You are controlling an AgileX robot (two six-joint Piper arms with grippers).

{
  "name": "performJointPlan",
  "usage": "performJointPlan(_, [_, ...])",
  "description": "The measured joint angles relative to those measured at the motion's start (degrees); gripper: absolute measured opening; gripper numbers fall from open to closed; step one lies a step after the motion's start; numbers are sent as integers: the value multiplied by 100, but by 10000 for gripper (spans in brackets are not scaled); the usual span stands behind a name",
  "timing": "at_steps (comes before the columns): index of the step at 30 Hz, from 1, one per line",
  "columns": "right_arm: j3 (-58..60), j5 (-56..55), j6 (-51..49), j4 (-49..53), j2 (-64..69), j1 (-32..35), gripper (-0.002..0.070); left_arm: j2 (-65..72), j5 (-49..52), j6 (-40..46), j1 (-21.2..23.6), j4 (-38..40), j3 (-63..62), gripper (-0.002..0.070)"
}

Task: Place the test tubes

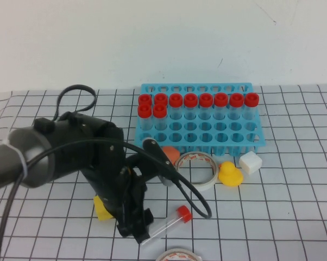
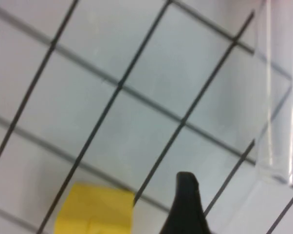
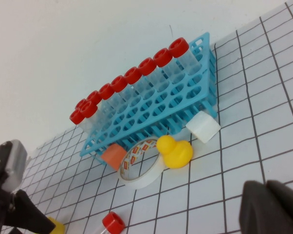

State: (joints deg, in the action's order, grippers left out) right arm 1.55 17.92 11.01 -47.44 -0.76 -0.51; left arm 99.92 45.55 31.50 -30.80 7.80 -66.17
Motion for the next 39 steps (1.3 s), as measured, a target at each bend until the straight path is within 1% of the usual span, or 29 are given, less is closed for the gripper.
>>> performJointPlan(6, [0,0,0,0,0,0,-1,156,9,178,-392,12,-23,470])
performJointPlan(9, [0,0,0,0,0,0,-1,306,-2,200,-504,12,-23,470])
performJointPlan(18, [0,0,4,0,0,0,-1,602,-30,53,-521,-49,-82,469])
performJointPlan(20, [0,0,4,0,0,0,-1,625,-30,38,-521,-59,-82,456])
performJointPlan(22, [0,10,4,0,0,0,-1,628,-30,38,-521,-101,-95,429])
performJointPlan(27, [0,10,4,0,0,0,-1,786,-358,-7,-521,-287,-83,371])
performJointPlan(39, [0,10,17,0,0,0,-1,823,5,96,-521,-301,-700,356])
